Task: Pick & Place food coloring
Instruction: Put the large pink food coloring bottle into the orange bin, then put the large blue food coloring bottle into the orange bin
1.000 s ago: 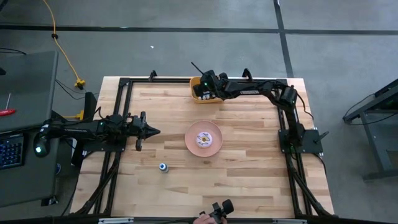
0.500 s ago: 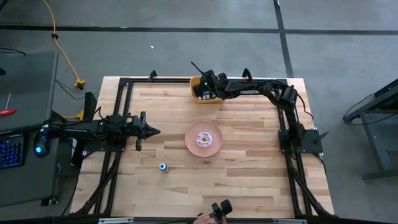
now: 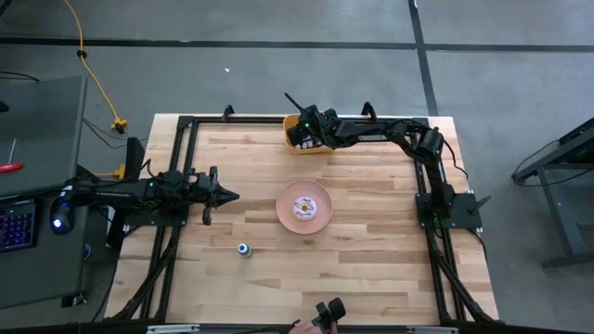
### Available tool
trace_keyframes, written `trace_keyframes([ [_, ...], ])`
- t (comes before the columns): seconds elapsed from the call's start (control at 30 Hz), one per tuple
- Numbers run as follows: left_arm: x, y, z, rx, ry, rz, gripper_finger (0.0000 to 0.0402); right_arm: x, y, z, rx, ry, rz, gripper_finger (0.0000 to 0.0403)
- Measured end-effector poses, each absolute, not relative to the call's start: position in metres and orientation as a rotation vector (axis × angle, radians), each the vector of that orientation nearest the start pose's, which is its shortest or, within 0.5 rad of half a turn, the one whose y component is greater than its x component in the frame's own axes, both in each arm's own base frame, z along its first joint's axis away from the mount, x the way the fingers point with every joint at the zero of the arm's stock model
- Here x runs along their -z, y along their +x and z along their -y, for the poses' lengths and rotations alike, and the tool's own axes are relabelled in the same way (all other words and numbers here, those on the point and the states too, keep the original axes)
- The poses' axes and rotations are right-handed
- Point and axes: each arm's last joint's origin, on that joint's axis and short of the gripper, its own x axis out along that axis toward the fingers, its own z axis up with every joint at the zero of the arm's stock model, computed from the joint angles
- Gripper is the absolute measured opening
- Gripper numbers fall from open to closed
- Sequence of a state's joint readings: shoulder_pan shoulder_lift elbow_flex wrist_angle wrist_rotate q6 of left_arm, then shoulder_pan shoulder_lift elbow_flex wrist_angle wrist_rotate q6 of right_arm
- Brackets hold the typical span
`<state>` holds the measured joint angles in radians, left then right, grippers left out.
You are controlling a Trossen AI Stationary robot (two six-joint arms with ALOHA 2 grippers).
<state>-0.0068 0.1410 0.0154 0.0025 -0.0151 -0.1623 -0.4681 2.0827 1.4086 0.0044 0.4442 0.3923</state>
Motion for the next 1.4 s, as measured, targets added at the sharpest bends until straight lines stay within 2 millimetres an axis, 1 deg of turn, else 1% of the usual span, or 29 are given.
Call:
trace_keyframes([
  [0.13, -0.158, 0.105, 0.000, -0.018, -0.161, -0.122, 0.0001, -0.173, 0.397, 0.213, 1.002, 0.348, -0.511, 0.0202],
  [0.47, -0.158, 0.105, 0.000, -0.017, -0.161, -0.122, 0.0001, -0.197, 0.391, 0.210, 0.987, 0.277, -0.517, 0.0205],
  [0.67, -0.158, 0.105, 0.000, -0.016, -0.161, -0.122, 0.0001, -0.233, 0.381, 0.204, 0.953, 0.161, -0.551, 0.0205],
  [0.83, -0.158, 0.105, 0.000, -0.016, -0.161, -0.122, 0.0001, -0.277, 0.376, 0.197, 0.913, 0.117, -0.586, 0.0205],
  [0.97, -0.158, 0.105, 0.000, -0.016, -0.161, -0.122, 0.0001, -0.311, 0.381, 0.192, 0.805, 0.111, -0.606, 0.0204],
  [1.03, -0.158, 0.105, 0.000, -0.016, -0.161, -0.122, 0.0001, -0.327, 0.384, 0.186, 0.742, 0.104, -0.589, 0.0205],
  [1.13, -0.158, 0.105, 0.000, -0.015, -0.161, -0.122, 0.0001, -0.345, 0.389, 0.175, 0.638, 0.074, -0.571, 0.0204],
  [1.27, -0.158, 0.105, 0.000, -0.015, -0.161, -0.122, 0.0001, -0.361, 0.397, 0.157, 0.440, 0.052, -0.538, 0.0204],
  [1.37, -0.158, 0.105, 0.000, -0.015, -0.161, -0.122, 0.0001, -0.367, 0.404, 0.140, 0.241, 0.019, -0.502, 0.0204],
  [1.4, -0.158, 0.105, 0.000, -0.015, -0.161, -0.122, 0.0001, -0.367, 0.407, 0.133, 0.150, 0.011, -0.492, 0.0204],
])
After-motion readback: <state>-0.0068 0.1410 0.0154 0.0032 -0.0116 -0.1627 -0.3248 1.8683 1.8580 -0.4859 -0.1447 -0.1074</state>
